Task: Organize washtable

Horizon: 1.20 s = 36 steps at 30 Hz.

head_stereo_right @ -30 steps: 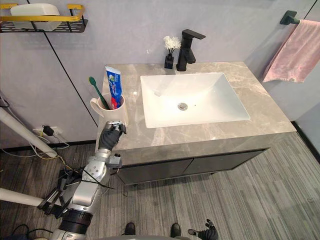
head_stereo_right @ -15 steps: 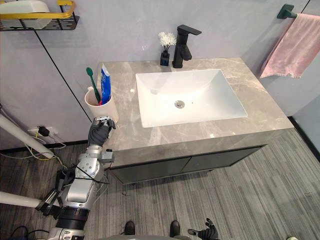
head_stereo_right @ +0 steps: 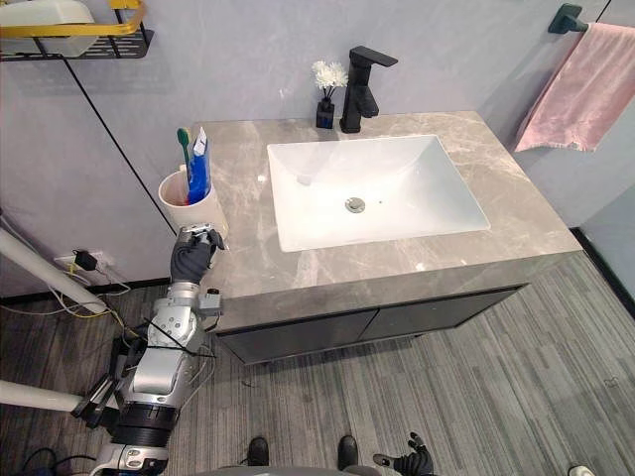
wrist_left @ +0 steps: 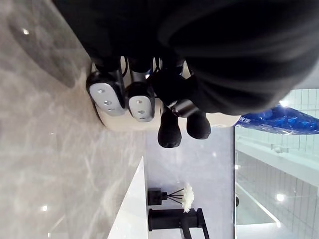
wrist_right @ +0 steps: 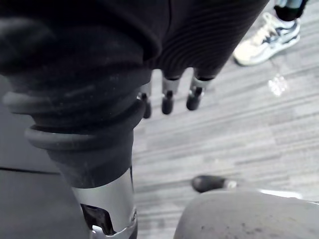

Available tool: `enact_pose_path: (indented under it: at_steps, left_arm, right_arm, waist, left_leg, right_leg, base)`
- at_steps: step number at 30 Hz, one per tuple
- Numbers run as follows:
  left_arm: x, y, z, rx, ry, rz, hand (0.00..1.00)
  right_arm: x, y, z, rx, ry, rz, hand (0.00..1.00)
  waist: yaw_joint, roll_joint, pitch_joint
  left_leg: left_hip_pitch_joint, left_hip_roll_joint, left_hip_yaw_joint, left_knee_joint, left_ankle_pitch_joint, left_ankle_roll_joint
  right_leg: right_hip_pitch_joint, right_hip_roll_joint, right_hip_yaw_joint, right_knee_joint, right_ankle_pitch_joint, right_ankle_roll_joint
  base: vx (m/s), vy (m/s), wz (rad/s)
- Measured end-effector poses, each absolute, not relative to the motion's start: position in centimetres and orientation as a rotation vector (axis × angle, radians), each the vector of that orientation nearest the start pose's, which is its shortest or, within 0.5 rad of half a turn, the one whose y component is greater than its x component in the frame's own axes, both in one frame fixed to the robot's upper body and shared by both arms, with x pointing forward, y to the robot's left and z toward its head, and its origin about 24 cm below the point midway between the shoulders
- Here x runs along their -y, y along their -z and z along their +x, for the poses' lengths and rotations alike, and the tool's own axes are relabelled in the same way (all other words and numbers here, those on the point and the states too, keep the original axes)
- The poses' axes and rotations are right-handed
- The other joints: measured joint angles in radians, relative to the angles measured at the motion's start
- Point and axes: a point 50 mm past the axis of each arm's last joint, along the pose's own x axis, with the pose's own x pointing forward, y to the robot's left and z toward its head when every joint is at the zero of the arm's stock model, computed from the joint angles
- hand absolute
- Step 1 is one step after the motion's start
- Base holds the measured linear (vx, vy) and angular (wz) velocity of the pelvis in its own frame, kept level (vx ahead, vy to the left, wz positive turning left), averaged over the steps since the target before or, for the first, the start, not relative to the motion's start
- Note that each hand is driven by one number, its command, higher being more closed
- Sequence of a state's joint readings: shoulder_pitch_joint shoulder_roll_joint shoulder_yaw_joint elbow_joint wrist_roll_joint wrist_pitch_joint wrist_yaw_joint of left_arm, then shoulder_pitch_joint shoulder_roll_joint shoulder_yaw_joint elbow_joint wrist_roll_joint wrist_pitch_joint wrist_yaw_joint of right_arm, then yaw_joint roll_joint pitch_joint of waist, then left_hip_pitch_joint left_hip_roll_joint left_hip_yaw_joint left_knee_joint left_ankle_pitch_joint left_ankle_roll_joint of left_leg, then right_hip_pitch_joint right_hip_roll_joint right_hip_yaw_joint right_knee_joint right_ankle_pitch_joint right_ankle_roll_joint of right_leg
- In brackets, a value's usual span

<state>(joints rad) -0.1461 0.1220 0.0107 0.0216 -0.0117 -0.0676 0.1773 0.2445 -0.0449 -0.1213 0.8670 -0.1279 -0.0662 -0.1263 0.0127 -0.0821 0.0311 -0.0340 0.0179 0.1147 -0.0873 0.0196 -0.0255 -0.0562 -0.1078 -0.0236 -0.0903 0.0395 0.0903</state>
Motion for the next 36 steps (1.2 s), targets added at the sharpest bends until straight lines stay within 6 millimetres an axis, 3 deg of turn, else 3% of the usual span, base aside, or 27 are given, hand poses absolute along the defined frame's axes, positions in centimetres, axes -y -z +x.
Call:
enact_pose_path:
  at_steps: [22,36]
  left_arm:
    - [-21.8,-7.3,26.3,0.147,-0.369,0.066,1.0]
    - [-22.0,-8.9,28.1,0.193,-0.352,0.089,1.0]
  right_arm:
    - [20.0,15.3,7.0,-1.035,0.222,-0.159,0.0]
    - [20.1,15.4,6.3,-1.05,0.224,-0.161,0.0]
  waist:
    - [0.001,0.014,-0.005]
    - [-0.001,0.014,-0.005]
  left_leg:
    - [0.013,0.0,0.001,0.001,0.0,0.0]
    - [0.012,0.0,0.013,0.001,0.0,0.0]
  right_leg:
    - [0.014,0.0,0.0,0.001,0.0,-0.001]
    - [0.006,0.001,0.008,-0.002,0.007,-0.008]
  base:
    - [0.0,0.0,0.0]
    - [0.0,0.0,-0.02]
